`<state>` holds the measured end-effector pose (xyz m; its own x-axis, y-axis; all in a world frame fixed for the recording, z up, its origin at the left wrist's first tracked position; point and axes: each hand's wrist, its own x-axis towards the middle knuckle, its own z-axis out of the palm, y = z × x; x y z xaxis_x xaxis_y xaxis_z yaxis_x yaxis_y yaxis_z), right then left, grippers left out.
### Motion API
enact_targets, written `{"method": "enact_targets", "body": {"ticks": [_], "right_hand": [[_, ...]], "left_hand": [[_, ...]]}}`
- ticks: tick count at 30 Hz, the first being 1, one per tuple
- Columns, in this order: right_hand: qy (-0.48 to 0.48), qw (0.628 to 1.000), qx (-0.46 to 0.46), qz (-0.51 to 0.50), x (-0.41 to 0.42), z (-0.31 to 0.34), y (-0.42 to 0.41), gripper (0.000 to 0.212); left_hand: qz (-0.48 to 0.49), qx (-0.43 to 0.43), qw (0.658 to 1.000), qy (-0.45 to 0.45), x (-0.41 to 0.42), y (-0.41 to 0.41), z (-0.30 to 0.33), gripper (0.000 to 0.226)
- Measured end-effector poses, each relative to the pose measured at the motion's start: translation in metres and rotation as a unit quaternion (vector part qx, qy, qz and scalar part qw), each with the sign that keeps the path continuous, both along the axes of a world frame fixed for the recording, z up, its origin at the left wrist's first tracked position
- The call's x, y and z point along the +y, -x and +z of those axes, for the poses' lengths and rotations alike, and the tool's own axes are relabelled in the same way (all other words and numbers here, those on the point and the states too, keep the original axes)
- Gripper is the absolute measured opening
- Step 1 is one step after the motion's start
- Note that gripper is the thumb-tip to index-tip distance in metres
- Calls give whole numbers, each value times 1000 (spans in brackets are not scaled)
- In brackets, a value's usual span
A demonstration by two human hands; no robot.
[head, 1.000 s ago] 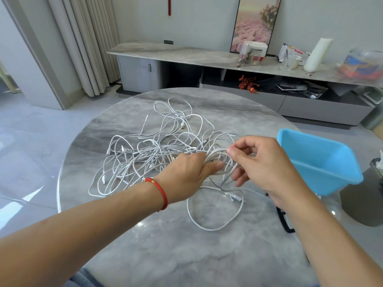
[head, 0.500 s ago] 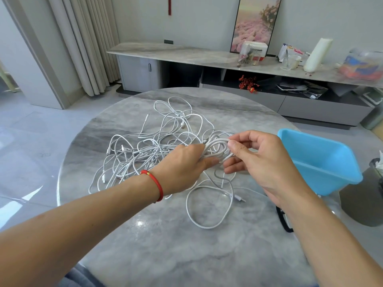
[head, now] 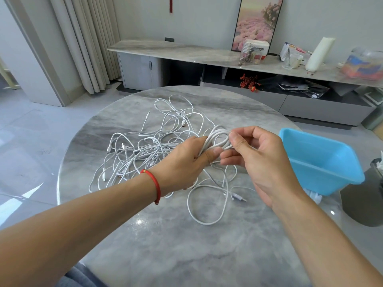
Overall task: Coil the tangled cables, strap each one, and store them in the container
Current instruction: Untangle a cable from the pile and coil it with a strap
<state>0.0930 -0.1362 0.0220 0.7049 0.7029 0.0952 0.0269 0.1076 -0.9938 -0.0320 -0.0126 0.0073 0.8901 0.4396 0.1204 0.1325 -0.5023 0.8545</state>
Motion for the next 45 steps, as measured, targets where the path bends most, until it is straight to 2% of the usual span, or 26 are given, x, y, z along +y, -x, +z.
{"method": "enact_targets", "body": {"ticks": [3,6,10,13,15,17,19,21,23,25,28,29,32,33,37,41,45], "right_hand": [[4,1000,-26,-9,-1,-1,-1,6],[5,993,-118,-13,-2,-2,-2,4],[5,984,-176,-28,-3,-2,-6,3],[13,981,-188,-38,-2,-5,-7,9],[76,974,-211,-11,0,-9,-10,21],[163,958,-225,73,2,-14,-9,28],[221,933,-241,150,2,-21,0,29],[252,904,-279,205,2,-27,11,24],[256,886,-302,242,4,-29,20,13],[244,883,-329,228,7,-27,24,4],[222,890,-350,191,6,-19,25,19],[217,881,-373,195,6,-16,27,20],[218,822,-489,196,4,-13,33,20],[206,826,-489,191,3,-11,34,19],[193,857,-450,161,3,-6,33,22],[228,860,-431,149,3,-7,35,55],[242,861,-431,123,1,-4,34,61]], "left_hand": [[-60,-5,993,99,0,2,3,24],[-91,1,979,181,-2,5,5,21],[-108,2,981,162,-1,4,6,17],[-65,-9,983,174,-1,3,5,24],[-17,-28,984,175,1,1,5,29],[38,-59,977,202,6,-1,8,27],[62,-107,943,309,13,-2,13,25],[60,-160,884,435,19,-3,15,25],[62,-191,846,494,24,-1,16,29],[81,-196,846,488,31,1,14,32],[119,-162,888,413,37,3,9,32],[121,-141,903,388,37,4,8,32],[98,-71,947,299,29,4,1,31],[89,-51,956,274,26,4,0,32],[23,10,961,276,14,6,-1,31],[-23,53,967,250,9,9,-1,21],[-81,88,960,252,5,12,6,38]]}}
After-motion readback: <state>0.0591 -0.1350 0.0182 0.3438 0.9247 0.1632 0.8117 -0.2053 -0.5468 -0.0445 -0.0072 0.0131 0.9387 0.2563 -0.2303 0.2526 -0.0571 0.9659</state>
